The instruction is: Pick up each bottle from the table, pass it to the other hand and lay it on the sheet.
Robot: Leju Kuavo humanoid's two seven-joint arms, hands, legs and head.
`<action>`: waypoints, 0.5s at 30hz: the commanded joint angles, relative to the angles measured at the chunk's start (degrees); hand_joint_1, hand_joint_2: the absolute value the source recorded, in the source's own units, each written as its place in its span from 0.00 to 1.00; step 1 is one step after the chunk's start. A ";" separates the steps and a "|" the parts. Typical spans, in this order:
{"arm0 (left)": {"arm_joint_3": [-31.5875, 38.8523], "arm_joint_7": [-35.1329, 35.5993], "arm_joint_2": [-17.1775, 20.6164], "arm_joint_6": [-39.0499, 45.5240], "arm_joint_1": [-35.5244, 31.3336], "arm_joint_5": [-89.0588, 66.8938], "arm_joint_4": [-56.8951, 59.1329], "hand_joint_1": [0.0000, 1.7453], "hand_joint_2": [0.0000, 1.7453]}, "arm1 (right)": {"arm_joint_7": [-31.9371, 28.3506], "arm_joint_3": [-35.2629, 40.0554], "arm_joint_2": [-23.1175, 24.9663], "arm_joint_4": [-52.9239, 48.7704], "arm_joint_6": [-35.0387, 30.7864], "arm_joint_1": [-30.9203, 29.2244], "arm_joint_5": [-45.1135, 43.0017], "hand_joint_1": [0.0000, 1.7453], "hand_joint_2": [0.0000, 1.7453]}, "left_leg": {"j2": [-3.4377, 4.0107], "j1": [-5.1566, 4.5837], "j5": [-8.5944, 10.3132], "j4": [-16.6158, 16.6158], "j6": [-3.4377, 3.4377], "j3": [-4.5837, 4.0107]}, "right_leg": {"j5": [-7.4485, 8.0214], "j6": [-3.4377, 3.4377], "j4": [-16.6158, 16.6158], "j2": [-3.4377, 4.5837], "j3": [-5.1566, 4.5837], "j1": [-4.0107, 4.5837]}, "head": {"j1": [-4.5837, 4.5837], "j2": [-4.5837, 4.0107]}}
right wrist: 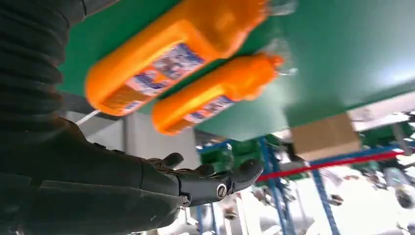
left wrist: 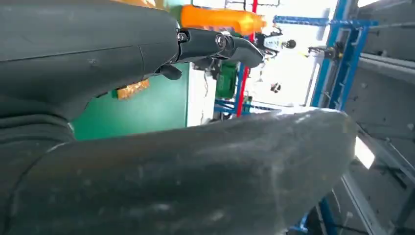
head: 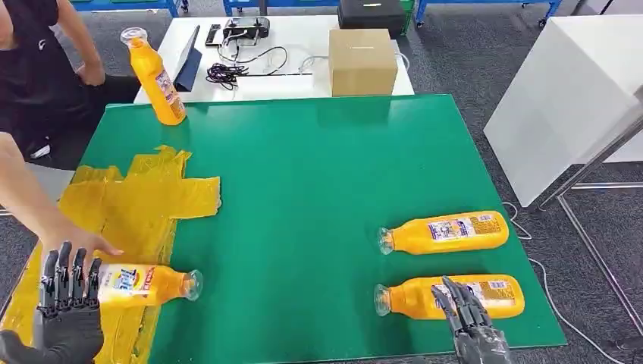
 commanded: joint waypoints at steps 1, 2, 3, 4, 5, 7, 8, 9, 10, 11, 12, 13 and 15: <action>-2.97 0.55 -1.15 1.36 0.35 0.40 -0.18 0.00 0.00 | -4.85 -15.01 -0.22 2.73 4.62 6.05 -9.34 0.00 1.00 | -0.11 0.02 -0.01 -0.03 -0.03 0.18 | -0.02 0.03 -0.09 -0.14 0.00 0.01 | 0.00 0.00; -2.97 0.61 -1.12 1.34 0.36 0.52 -0.16 0.00 0.00 | -5.77 -16.07 0.28 2.79 5.16 6.39 -9.60 0.00 1.00 | -0.11 0.00 -0.05 -0.02 0.07 0.16 | -0.02 0.02 -0.07 -0.15 -0.23 0.00 | 0.00 0.00; -2.97 0.61 -1.12 1.34 0.36 0.52 -0.16 0.00 0.00 | -5.77 -16.07 0.28 2.79 5.16 6.39 -9.60 0.00 1.00 | -0.10 0.01 -0.06 -0.03 0.06 0.19 | -0.02 0.01 -0.08 -0.13 -0.22 0.00 | 0.00 0.00; -2.97 0.61 -1.12 1.34 0.36 0.52 -0.16 0.00 0.00 | -5.77 -16.07 0.28 2.79 5.16 6.39 -9.60 0.00 1.00 | -0.08 0.04 -0.06 -0.04 0.04 0.15 | 0.00 0.00 -0.10 -0.12 -0.24 0.03 | -0.02 0.00; -2.97 0.61 -1.12 1.34 0.36 0.52 -0.16 0.00 0.00 | -5.77 -16.07 0.28 2.79 5.16 6.39 -9.60 0.00 1.00 | -0.05 0.01 -0.08 -0.05 0.06 0.18 | -0.02 0.01 -0.09 -0.08 -0.23 0.01 | 0.00 0.00; -2.89 0.59 -1.03 1.25 0.55 0.71 -0.26 0.00 0.00 | -6.14 -16.52 0.88 2.30 5.67 6.75 -9.35 0.00 1.00 | -0.04 0.00 -0.09 -0.06 0.06 0.22 | -0.03 0.01 -0.10 -0.07 -0.17 0.01 | 0.00 0.00; -2.83 0.81 -1.11 1.29 0.52 0.65 -0.25 0.00 0.00 | -6.66 -17.87 2.13 2.25 6.65 7.03 -9.31 0.00 1.00 | -0.04 0.04 -0.11 -0.06 0.04 0.25 | -0.04 0.00 -0.13 -0.08 -0.10 0.05 | -0.02 0.00; -2.72 1.16 -1.17 1.19 0.52 0.76 -0.19 0.00 0.00 | -7.07 -19.71 3.18 2.40 8.03 7.33 -9.27 0.00 1.00 | -0.05 0.02 -0.10 -0.06 0.04 0.28 | -0.05 0.01 -0.12 -0.09 -0.10 0.03 | 0.00 0.00; -2.57 1.46 -1.25 0.78 0.52 1.01 -0.08 0.00 0.00 | -9.22 -23.39 5.40 2.68 10.43 7.85 -9.85 0.00 1.00 | -0.08 0.01 -0.09 -0.07 0.05 0.29 | -0.06 0.01 -0.11 -0.12 -0.10 0.02 | -0.02 0.00; -2.42 1.58 -1.39 0.64 0.50 1.06 -0.02 0.00 0.00 | -10.87 -26.24 7.14 3.00 12.42 8.04 -9.38 0.00 1.00 | -0.07 0.04 -0.10 -0.07 0.03 0.31 | -0.06 0.01 -0.14 -0.12 -0.08 0.04 | -0.02 0.00; -2.41 1.85 -1.45 0.31 0.47 1.36 0.01 0.00 0.00 | -12.49 -28.99 9.03 3.50 14.77 7.90 -8.91 0.00 1.00 | -0.10 0.04 -0.09 -0.08 0.04 0.29 | -0.05 0.01 -0.15 -0.14 -0.10 0.04 | -0.02 0.00; -2.52 1.85 -1.39 0.29 0.40 1.26 0.04 0.00 0.00 | -14.07 -31.08 10.29 4.12 16.25 7.53 -9.09 0.00 1.00 | -0.09 0.03 -0.08 -0.07 0.05 0.27 | -0.04 0.01 -0.13 -0.13 -0.13 0.03 | -0.02 0.00; -2.68 1.90 -1.27 0.39 0.21 1.20 0.11 0.00 0.00 | -15.95 -33.31 12.04 4.74 18.20 6.93 -8.52 0.00 1.00 | -0.08 0.04 -0.07 -0.10 0.04 0.28 | -0.03 0.01 -0.17 -0.12 -0.10 0.05 | 0.00 0.00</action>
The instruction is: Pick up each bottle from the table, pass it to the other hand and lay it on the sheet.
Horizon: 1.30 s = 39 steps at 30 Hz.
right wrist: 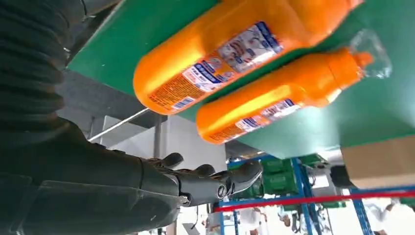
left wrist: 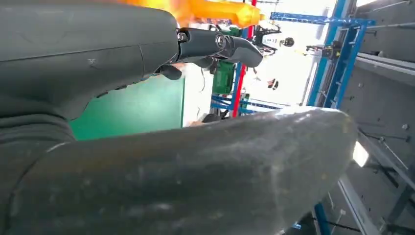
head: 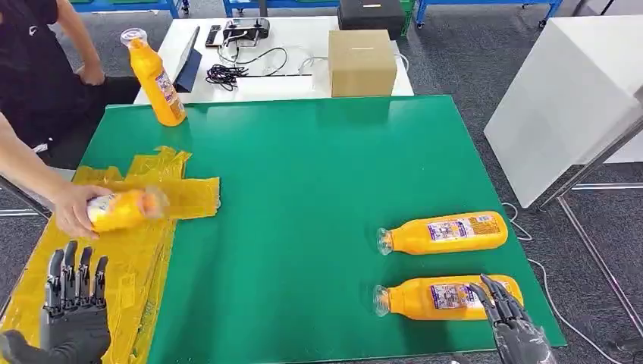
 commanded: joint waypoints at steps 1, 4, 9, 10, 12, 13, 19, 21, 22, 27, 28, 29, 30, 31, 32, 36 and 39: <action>-0.64 0.99 -0.39 -0.60 -0.60 0.29 1.15 0.00 0.00 | -8.21 -17.65 12.71 4.51 9.39 0.28 1.11 0.00 1.00 | -0.07 0.04 0.00 -0.10 -0.04 0.11 | 0.01 0.04 -0.19 -0.11 0.19 0.04 | 0.00 0.00; -1.34 1.24 0.07 -0.50 -0.86 0.33 1.42 0.00 0.00 | -10.90 -20.43 15.46 5.79 12.78 -1.53 2.39 0.00 1.00 | -0.08 0.06 0.02 -0.09 -0.03 0.08 | 0.02 0.02 -0.16 -0.12 0.15 0.04 | 0.02 0.00; -2.11 1.30 0.52 -0.12 -1.21 0.90 1.96 0.00 0.00 | -13.35 -21.81 16.41 7.42 16.25 -3.33 2.43 0.00 1.00 | -0.02 0.06 0.03 -0.11 -0.04 0.11 | 0.05 0.02 -0.18 -0.05 0.16 0.04 | 0.00 0.00; -2.11 1.30 0.52 -0.12 -1.21 0.90 1.96 0.00 0.00 | -13.35 -21.81 16.41 7.42 16.25 -3.33 2.43 0.00 1.00 | -0.01 0.04 0.03 -0.10 -0.03 0.09 | 0.04 0.02 -0.15 -0.05 0.13 0.03 | 0.00 0.00; -2.11 1.30 0.52 -0.12 -1.21 0.90 1.96 0.00 0.00 | -13.35 -21.81 16.41 7.42 16.25 -3.33 2.43 0.00 1.00 | -0.07 0.06 0.02 -0.11 -0.04 0.11 | 0.02 0.02 -0.18 -0.11 0.20 0.04 | 0.00 0.00; -2.11 1.30 0.52 -0.12 -1.21 0.90 1.96 0.00 0.00 | -13.35 -21.81 16.41 7.42 16.25 -3.33 2.43 0.00 1.00 | -0.02 0.07 0.00 -0.12 -0.06 0.15 | 0.02 0.02 -0.21 -0.07 0.22 0.05 | 0.02 0.00; -2.11 1.76 0.97 0.22 -1.35 1.64 2.27 0.00 0.00 | -13.58 -22.10 16.61 8.33 18.59 -4.33 4.32 0.00 1.00 | 0.00 0.06 -0.01 -0.13 -0.07 0.17 | 0.01 0.01 -0.20 -0.05 0.25 0.05 | 0.02 0.00; -2.17 2.06 1.15 0.05 -1.62 1.91 2.63 0.00 0.00 | -13.58 -21.50 16.00 9.51 19.14 -5.47 4.56 0.00 1.00 | 0.01 0.03 0.01 -0.11 -0.05 0.14 | 0.03 0.01 -0.16 -0.03 0.20 0.02 | 0.00 0.00; -2.28 2.13 1.19 0.02 -1.71 1.95 2.73 0.00 0.00 | -13.59 -21.31 15.89 9.93 19.24 -5.87 4.56 0.00 1.00 | 0.03 0.04 0.01 -0.10 -0.04 0.13 | 0.04 0.01 -0.15 -0.01 0.18 0.02 | 0.00 0.00; -3.00 2.60 1.89 0.73 -2.90 2.78 3.96 0.00 0.00 | -14.03 -17.31 14.28 13.57 19.67 -9.68 4.49 0.00 1.00 | 0.09 0.06 0.05 -0.14 -0.04 0.16 | 0.09 0.02 -0.22 0.02 0.21 0.05 | 0.00 0.00; -3.00 2.60 1.89 0.73 -2.90 2.78 3.96 0.00 0.00 | -14.03 -17.31 14.28 13.57 19.67 -9.68 4.49 0.00 1.00 | 0.09 0.05 0.04 -0.13 -0.03 0.16 | 0.08 0.02 -0.20 0.04 0.20 0.04 | 0.02 0.00; -3.00 2.60 1.89 0.73 -2.90 2.78 3.96 0.00 0.00 | -14.03 -17.31 14.28 13.57 19.67 -9.68 4.49 0.00 1.00 | 0.07 0.03 0.03 -0.11 -0.02 0.15 | 0.06 0.01 -0.15 0.03 0.18 0.01 | 0.00 0.00; -3.01 2.62 1.97 0.78 -2.96 2.86 4.06 0.00 0.00 | -13.94 -16.90 14.19 13.77 19.72 -9.96 4.46 0.00 1.00 | 0.10 0.05 0.04 -0.15 -0.04 0.17 | 0.08 0.03 -0.21 0.04 0.21 0.03 | 0.02 0.00; -3.01 2.62 1.97 0.78 -2.96 2.86 4.06 0.00 0.00 | -13.94 -16.90 14.19 13.77 19.72 -9.96 4.46 0.00 1.00 | 0.08 0.05 0.02 -0.11 -0.03 0.14 | 0.06 0.02 -0.17 0.03 0.18 0.03 | 0.02 0.00; -3.01 2.62 1.97 0.78 -2.96 2.86 4.06 0.00 0.00 | -13.94 -16.90 14.19 13.77 19.72 -9.96 4.46 0.00 1.00 | 0.13 0.08 0.02 -0.15 -0.06 0.18 | 0.09 0.03 -0.25 0.06 0.23 0.06 | 0.02 0.00; -3.01 2.24 2.10 1.88 -2.91 2.32 4.08 0.00 0.00 | -11.96 -11.69 11.96 13.69 19.17 -11.29 4.13 0.00 1.00 | 0.12 0.03 0.01 -0.09 -0.03 0.07 | 0.05 0.02 -0.12 0.09 0.48 0.02 | 0.00 0.00; -2.42 2.62 2.41 2.23 -3.40 3.21 5.00 0.00 0.00 | -10.20 -8.12 10.51 15.25 18.31 -12.98 4.38 0.00 1.00 | 0.19 0.05 0.01 -0.15 -0.06 0.20 | 0.07 0.03 -0.21 0.13 0.73 0.04 | 0.02 0.00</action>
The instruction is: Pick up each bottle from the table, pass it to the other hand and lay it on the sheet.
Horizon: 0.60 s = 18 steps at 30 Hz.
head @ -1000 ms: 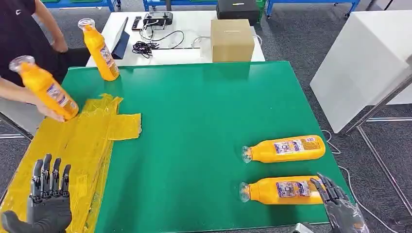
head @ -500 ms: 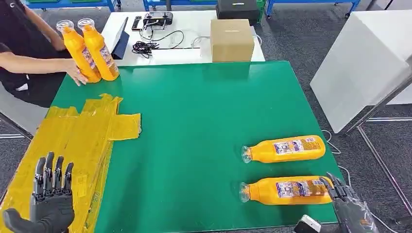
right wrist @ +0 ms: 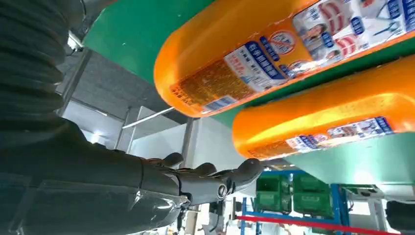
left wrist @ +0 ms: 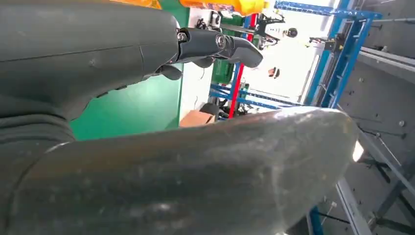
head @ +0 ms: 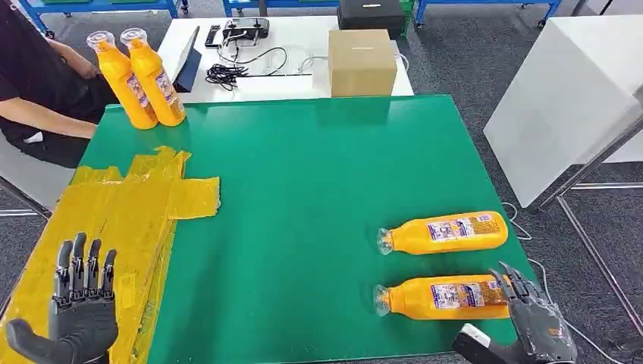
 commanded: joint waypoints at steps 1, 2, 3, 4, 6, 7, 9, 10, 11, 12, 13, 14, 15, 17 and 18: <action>0.30 0.29 1.77 1.30 -2.11 0.65 4.63 0.00 0.00 | 3.67 11.36 -3.86 6.15 -1.27 -5.28 -0.03 0.00 1.00 | 0.14 0.04 0.00 -0.13 -0.05 0.18 | 0.06 0.01 -0.18 0.11 0.17 0.04 | 0.00 0.00; 0.55 0.36 1.74 1.29 -2.18 0.78 4.78 0.00 0.00 | 3.93 11.86 -4.16 6.40 -1.53 -5.52 -0.09 0.00 1.00 | 0.18 0.05 0.01 -0.18 -0.06 0.22 | 0.09 0.01 -0.24 0.15 0.19 0.05 | 0.00 0.00; 0.65 0.45 1.68 1.21 -2.24 0.89 4.84 0.00 0.00 | 4.01 12.14 -4.42 6.54 -1.61 -5.63 -0.11 0.00 1.00 | 0.11 0.04 0.00 -0.13 -0.05 0.18 | 0.06 0.00 -0.18 0.10 0.17 0.04 | 0.02 0.00; 0.89 0.60 1.60 1.09 -2.34 1.02 4.91 0.00 0.00 | 4.40 12.73 -5.03 6.80 -1.70 -5.87 -0.24 0.00 1.00 | 0.14 0.06 0.01 -0.15 -0.06 0.19 | 0.08 0.00 -0.22 0.12 0.18 0.05 | 0.00 0.00; 1.11 0.85 1.47 0.90 -2.58 1.13 5.04 0.00 0.00 | 5.09 13.92 -6.08 7.47 -1.42 -6.49 -0.45 0.00 1.00 | 0.06 0.03 0.01 -0.10 -0.04 0.14 | 0.04 0.01 -0.14 0.05 0.10 0.02 | 0.00 0.00; 1.20 1.02 1.38 0.93 -2.72 1.14 5.10 0.00 0.00 | 5.75 14.83 -6.98 7.85 -1.41 -6.82 -0.57 0.00 1.00 | 0.09 0.05 0.02 -0.15 -0.06 0.19 | 0.07 0.02 -0.22 0.06 0.12 0.04 | 0.02 0.00; 1.22 1.26 1.34 1.04 -2.86 1.32 5.11 0.00 0.00 | 6.58 15.76 -7.85 8.39 -1.69 -7.39 -0.38 0.00 1.00 | 0.11 0.04 0.01 -0.13 -0.05 0.17 | 0.07 0.02 -0.19 0.11 0.07 0.03 | 0.02 0.00; 1.20 1.31 1.38 1.05 -2.86 1.43 5.11 0.00 0.00 | 7.00 16.17 -8.42 8.55 -1.62 -7.57 -0.50 0.00 1.00 | 0.11 0.03 0.00 -0.10 -0.03 0.13 | 0.06 0.02 -0.15 0.10 0.08 0.03 | 0.00 0.00; 1.28 1.42 1.35 1.13 -2.89 1.58 5.15 0.00 0.00 | 7.24 16.32 -8.63 8.76 -1.60 -7.80 -0.42 0.00 1.00 | 0.11 0.03 0.00 -0.11 -0.04 0.14 | 0.05 0.02 -0.17 0.09 0.12 0.02 | 0.00 0.00; 1.36 1.57 1.37 1.20 -2.94 1.73 5.19 0.00 0.00 | 7.51 16.61 -8.91 9.03 -1.28 -8.07 -0.38 0.00 1.00 | 0.05 0.00 0.00 -0.09 -0.02 0.12 | 0.02 0.02 -0.11 0.04 0.10 -0.01 | 0.00 0.00; 1.51 1.84 1.41 1.16 -3.05 2.10 5.39 0.00 0.00 | 7.87 17.17 -9.56 9.42 -0.85 -8.49 -0.23 0.00 1.00 | 0.10 0.03 -0.01 -0.10 -0.04 0.14 | 0.04 0.02 -0.16 0.08 0.14 0.02 | 0.00 0.00; 1.67 1.94 1.41 1.12 -3.06 2.24 5.47 0.00 0.00 | 8.15 17.43 -9.93 9.59 -0.65 -8.63 -0.10 0.00 1.00 | 0.08 0.04 -0.01 -0.12 -0.05 0.16 | 0.04 0.02 -0.19 0.06 0.16 0.03 | 0.02 0.00; 1.80 2.00 1.35 1.06 -3.11 2.31 5.52 0.00 0.00 | 8.63 17.73 -10.63 9.54 -0.25 -8.62 -0.13 0.00 1.00 | 0.07 0.01 -0.01 -0.11 -0.04 0.14 | 0.03 0.02 -0.14 0.07 0.13 0.00 | 0.00 0.00; 2.02 2.11 1.23 1.04 -3.07 2.37 5.38 0.00 0.00 | 10.02 17.69 -12.45 9.06 0.54 -8.26 0.22 0.00 1.00 | 0.13 0.04 -0.02 -0.11 -0.06 0.16 | 0.04 0.02 -0.19 0.11 0.16 0.03 | 0.02 0.00; 2.11 2.10 1.16 1.02 -3.03 2.41 5.29 0.00 0.00 | 10.24 17.41 -12.90 8.91 0.62 -8.12 0.09 0.00 1.00 | 0.05 -0.01 -0.01 -0.07 -0.03 0.08 | 0.02 0.02 -0.10 0.05 0.09 -0.01 | 0.00 0.00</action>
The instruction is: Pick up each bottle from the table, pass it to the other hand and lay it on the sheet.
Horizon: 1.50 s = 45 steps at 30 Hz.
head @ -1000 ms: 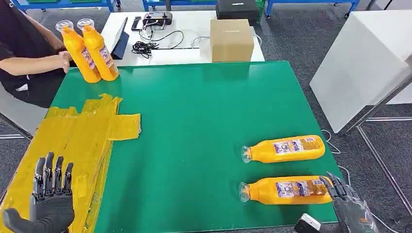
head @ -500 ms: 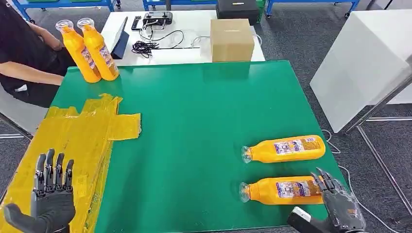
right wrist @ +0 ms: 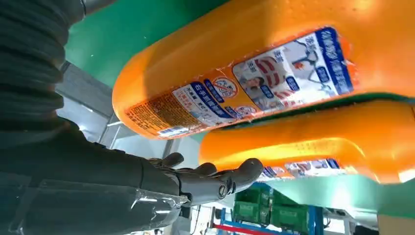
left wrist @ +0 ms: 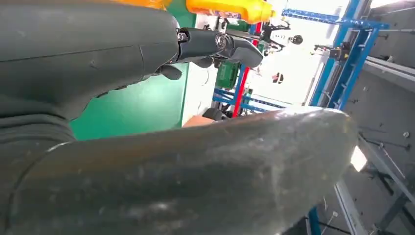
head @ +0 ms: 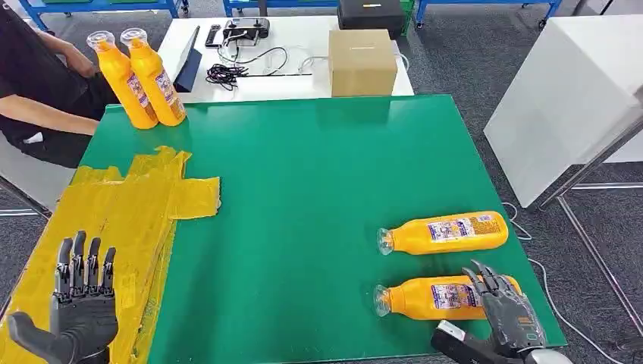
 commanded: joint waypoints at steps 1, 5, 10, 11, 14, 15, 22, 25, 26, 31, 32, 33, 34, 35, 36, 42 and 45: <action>1.84 0.79 0.59 -0.14 -1.42 0.49 3.14 0.00 0.00 | 3.13 3.58 -5.77 3.78 1.99 -1.96 0.34 0.00 1.00 | 0.07 0.00 -0.02 -0.07 -0.03 0.13 | 0.01 0.02 -0.09 0.05 0.11 -0.01 | 0.00 0.00; 1.97 0.91 0.51 -0.27 -1.38 0.63 2.98 0.00 0.00 | 3.03 2.51 -6.08 3.73 2.61 -1.96 -0.23 0.00 1.00 | 0.06 -0.01 -0.02 -0.03 -0.02 0.05 | 0.00 0.02 -0.05 0.04 0.05 -0.02 | -0.02 0.00; 1.90 1.29 0.39 -0.28 -1.45 0.89 3.08 0.00 0.00 | 2.69 2.47 -6.59 4.77 4.07 -3.09 -0.24 0.00 1.00 | 0.09 0.04 -0.03 -0.09 -0.06 0.14 | 0.03 0.03 -0.17 0.05 0.16 0.03 | -0.02 0.00; 1.81 1.37 0.39 -0.30 -1.47 1.02 3.12 0.00 0.00 | 2.39 2.67 -6.61 5.34 4.65 -3.62 -0.38 0.00 1.00 | 0.06 -0.01 -0.01 -0.07 -0.03 0.09 | 0.02 0.02 -0.08 0.04 0.07 -0.02 | 0.00 0.00; 1.53 1.49 0.48 -0.10 -1.65 1.17 3.08 0.00 0.00 | 1.90 3.96 -6.36 7.31 5.89 -5.23 -0.08 0.00 1.00 | 0.12 0.04 0.00 -0.09 -0.05 0.11 | 0.06 0.02 -0.16 0.09 0.11 0.03 | -0.02 0.00; 1.53 1.49 0.48 -0.10 -1.65 1.17 3.08 0.00 0.00 | 1.90 3.96 -6.36 7.31 5.89 -5.23 -0.08 0.00 1.00 | 0.09 0.03 0.01 -0.09 -0.04 0.10 | 0.05 0.01 -0.14 0.06 0.10 0.03 | 0.00 0.00; 0.86 1.86 0.61 0.25 -1.74 1.45 3.18 0.00 0.00 | 1.30 5.67 -5.48 10.35 6.38 -8.08 0.18 0.00 1.00 | 0.08 0.05 0.00 -0.10 -0.04 0.13 | 0.05 0.02 -0.18 0.06 0.14 0.05 | -0.02 0.00; 0.61 1.95 0.79 0.36 -1.81 1.56 3.23 0.00 0.00 | 1.09 6.21 -5.14 11.31 6.53 -8.91 0.22 0.00 1.00 | 0.06 0.07 0.01 -0.11 -0.05 0.13 | 0.06 0.02 -0.19 0.03 0.15 0.06 | -0.02 0.00; 0.48 1.93 0.91 0.50 -1.84 1.69 3.28 0.00 0.00 | 0.82 6.66 -5.05 11.99 6.70 -9.49 0.30 0.00 1.00 | 0.04 0.03 0.01 -0.09 -0.03 0.10 | 0.04 0.02 -0.13 0.02 0.10 0.02 | -0.02 0.00; 0.27 1.92 1.18 0.70 -2.00 1.88 3.40 0.00 0.00 | 0.50 7.48 -4.50 13.59 6.99 -10.78 0.38 0.00 1.00 | 0.06 0.06 0.02 -0.12 -0.04 0.14 | 0.06 0.01 -0.19 0.03 0.14 0.05 | -0.02 0.00; 0.27 1.92 1.18 0.70 -2.00 1.88 3.40 0.00 0.00 | 0.50 7.48 -4.50 13.59 6.99 -10.78 0.38 0.00 1.00 | 0.04 0.05 0.02 -0.10 -0.04 0.12 | 0.06 0.01 -0.16 0.01 0.12 0.05 | 0.00 0.00; 0.27 1.92 1.18 0.70 -2.00 1.88 3.40 0.00 0.00 | 0.50 7.48 -4.50 13.59 6.99 -10.78 0.38 0.00 1.00 | 0.02 0.04 0.02 -0.08 -0.03 0.10 | 0.04 0.01 -0.13 0.00 0.10 0.03 | 0.00 0.00; 0.27 1.92 1.18 0.70 -2.00 1.88 3.40 0.00 0.00 | 0.50 7.48 -4.50 13.59 6.99 -10.78 0.38 0.00 1.00 | 0.02 0.07 0.02 -0.11 -0.05 0.14 | 0.06 0.01 -0.19 0.00 0.16 0.06 | -0.02 0.00; 0.27 1.92 1.18 0.70 -2.00 1.88 3.40 0.00 0.00 | 0.50 7.48 -4.50 13.59 6.99 -10.78 0.38 0.00 1.00 | 0.05 0.06 0.02 -0.10 -0.04 0.12 | 0.06 0.01 -0.17 0.02 0.12 0.05 | 0.00 0.00; 0.27 1.92 1.18 0.70 -2.00 1.88 3.40 0.00 0.00 | 0.50 7.48 -4.50 13.59 6.99 -10.78 0.38 0.00 1.00 | 0.04 0.03 0.01 -0.08 -0.03 0.11 | 0.03 0.01 -0.12 0.00 0.10 0.03 | 0.00 0.00; -1.19 1.87 2.68 1.60 -2.78 3.05 4.28 0.00 0.00 | -0.23 12.84 -6.34 18.27 11.90 -13.22 -1.69 0.00 1.00 | 0.15 0.05 0.03 -0.10 -0.03 0.18 | 0.06 0.01 -0.16 0.04 0.15 0.05 | -0.02 0.00; -4.25 2.05 5.33 4.11 -4.65 4.58 6.66 0.00 0.00 | 0.39 17.45 -13.59 19.65 20.45 -12.65 -13.69 1.00 1.00 | 0.15 0.05 0.03 -0.08 -0.03 0.30 | 0.05 0.01 -0.14 0.06 0.12 0.06 | 0.00 0.00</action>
